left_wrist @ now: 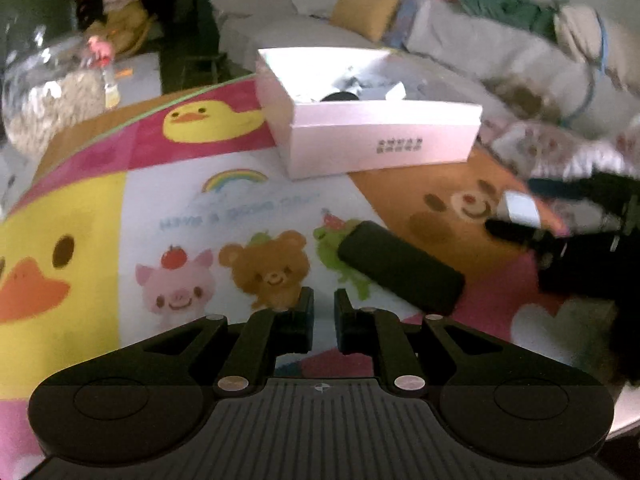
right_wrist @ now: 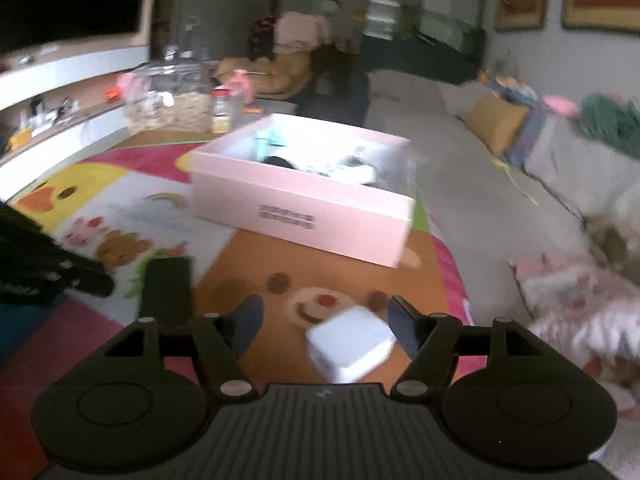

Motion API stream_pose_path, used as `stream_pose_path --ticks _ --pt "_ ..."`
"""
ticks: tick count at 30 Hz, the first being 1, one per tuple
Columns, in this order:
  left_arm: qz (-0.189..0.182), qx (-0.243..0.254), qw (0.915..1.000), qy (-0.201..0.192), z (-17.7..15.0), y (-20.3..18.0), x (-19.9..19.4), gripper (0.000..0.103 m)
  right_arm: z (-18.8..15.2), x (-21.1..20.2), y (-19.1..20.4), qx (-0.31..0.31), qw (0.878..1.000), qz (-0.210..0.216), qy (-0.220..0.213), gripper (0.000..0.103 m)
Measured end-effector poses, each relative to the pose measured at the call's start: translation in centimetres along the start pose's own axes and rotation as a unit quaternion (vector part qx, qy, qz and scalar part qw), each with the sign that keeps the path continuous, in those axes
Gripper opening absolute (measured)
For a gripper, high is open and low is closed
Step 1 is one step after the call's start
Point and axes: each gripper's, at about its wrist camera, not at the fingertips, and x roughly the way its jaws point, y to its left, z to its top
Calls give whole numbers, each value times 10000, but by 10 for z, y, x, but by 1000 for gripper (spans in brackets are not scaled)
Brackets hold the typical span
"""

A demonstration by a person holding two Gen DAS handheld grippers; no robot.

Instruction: Organize rigid objects

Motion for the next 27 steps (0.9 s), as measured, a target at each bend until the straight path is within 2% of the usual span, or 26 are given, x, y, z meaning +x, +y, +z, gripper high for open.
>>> stream_pose_path --ticks 3,7,8,10,12,16,21,24,27 --pt "58 -112 9999 -5 -1 6 -2 13 0 7 17 -344 9994 -30 84 69" --pt "170 -262 9995 -15 -1 15 -4 13 3 12 44 -544 9978 289 224 68" --pt "216 -302 9993 -14 -1 18 -5 13 4 13 49 -549 9969 486 281 68" --pt "236 -351 9991 -6 -1 22 -6 13 6 11 54 -398 9914 1179 400 68" --pt "274 -208 9994 8 -4 20 -8 13 8 6 55 -343 9871 1517 376 67" --pt "251 212 9995 -7 -9 4 -9 17 12 -5 41 -336 9933 1101 62 67" --pt "-1 366 9993 37 -9 -6 -8 20 12 -5 -5 259 9984 492 35 67" --pt "-288 381 9988 135 -9 -8 -8 36 4 3 -26 599 9977 234 191 67" --pt "-341 511 9979 212 -8 -15 -7 44 -6 12 -38 846 9957 175 346 68"
